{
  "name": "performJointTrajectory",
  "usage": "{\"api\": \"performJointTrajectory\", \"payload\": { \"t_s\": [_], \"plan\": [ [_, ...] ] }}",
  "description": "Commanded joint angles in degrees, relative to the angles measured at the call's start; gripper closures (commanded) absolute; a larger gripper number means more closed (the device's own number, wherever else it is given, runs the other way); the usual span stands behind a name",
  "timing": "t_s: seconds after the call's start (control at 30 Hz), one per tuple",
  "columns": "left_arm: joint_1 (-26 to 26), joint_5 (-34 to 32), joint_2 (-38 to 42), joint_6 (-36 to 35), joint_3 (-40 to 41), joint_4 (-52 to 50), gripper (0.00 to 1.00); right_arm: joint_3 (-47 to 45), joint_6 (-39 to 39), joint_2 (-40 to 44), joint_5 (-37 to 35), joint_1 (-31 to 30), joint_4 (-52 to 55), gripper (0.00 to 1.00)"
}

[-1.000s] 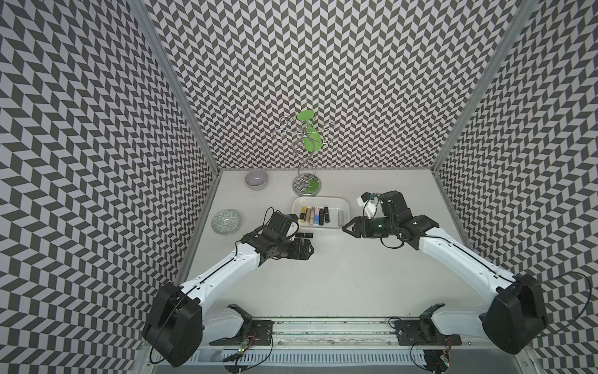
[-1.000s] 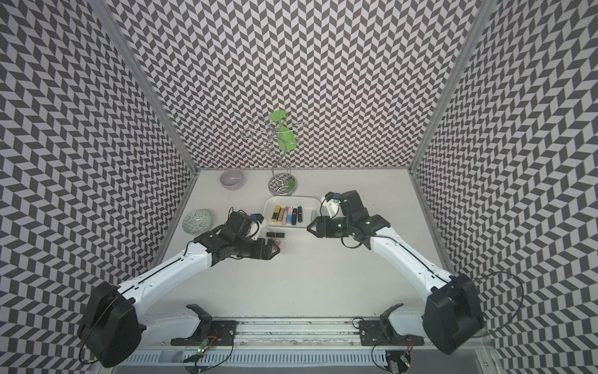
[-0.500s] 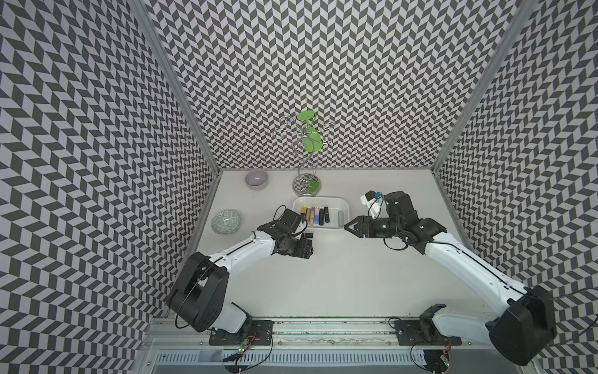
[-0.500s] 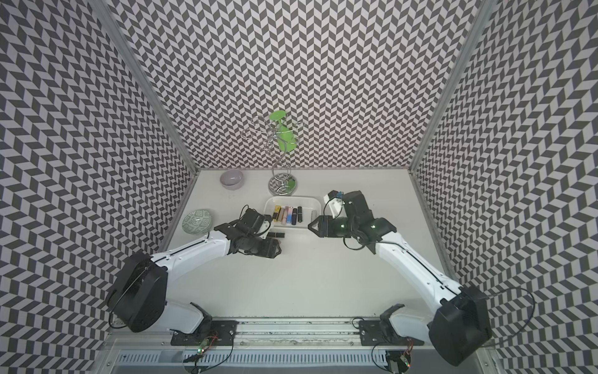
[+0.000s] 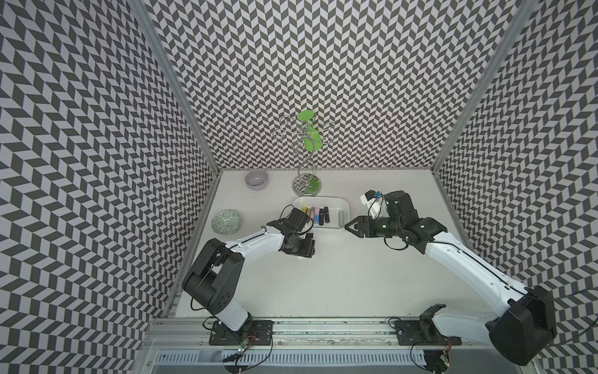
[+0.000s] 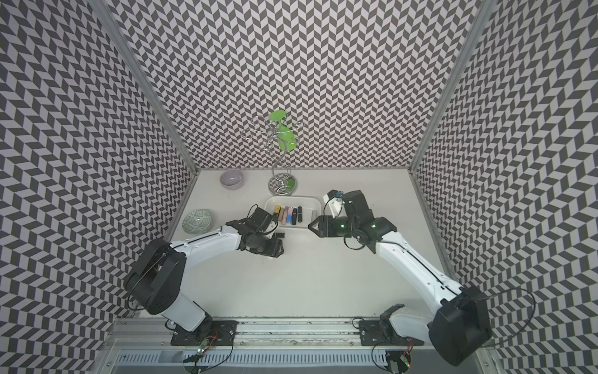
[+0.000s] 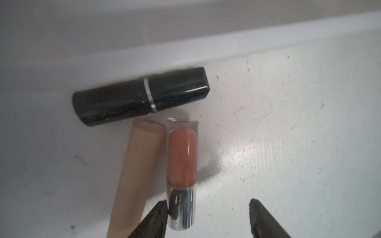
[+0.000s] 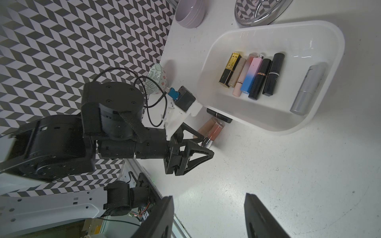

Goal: Put the lipstick into the storage box
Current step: Pick up the lipstick at the center of the board.

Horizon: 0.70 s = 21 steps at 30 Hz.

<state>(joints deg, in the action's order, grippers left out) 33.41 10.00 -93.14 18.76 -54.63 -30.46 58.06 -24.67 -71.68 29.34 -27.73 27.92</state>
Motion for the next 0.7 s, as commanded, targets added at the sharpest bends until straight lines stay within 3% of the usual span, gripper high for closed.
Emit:
{"api": "performJointTrajectory", "payload": {
  "t_s": [0.0,0.3,0.67],
  "plan": [
    [0.45,-2.36,-1.65,-1.02,-1.63,0.33,0.35,1.85,1.78,-0.62,-0.43,-0.05,-0.20,0.41],
    [1.66,-6.02,-7.08,-1.19,-4.57,-1.44,0.45,2.38,3.30,-0.58,-0.17,0.04,0.95,0.41],
    [4.14,-7.19,-9.60,-0.14,-4.67,-1.97,0.68,3.37,4.89,-0.49,-0.51,0.32,2.57,0.41]
  ]
}}
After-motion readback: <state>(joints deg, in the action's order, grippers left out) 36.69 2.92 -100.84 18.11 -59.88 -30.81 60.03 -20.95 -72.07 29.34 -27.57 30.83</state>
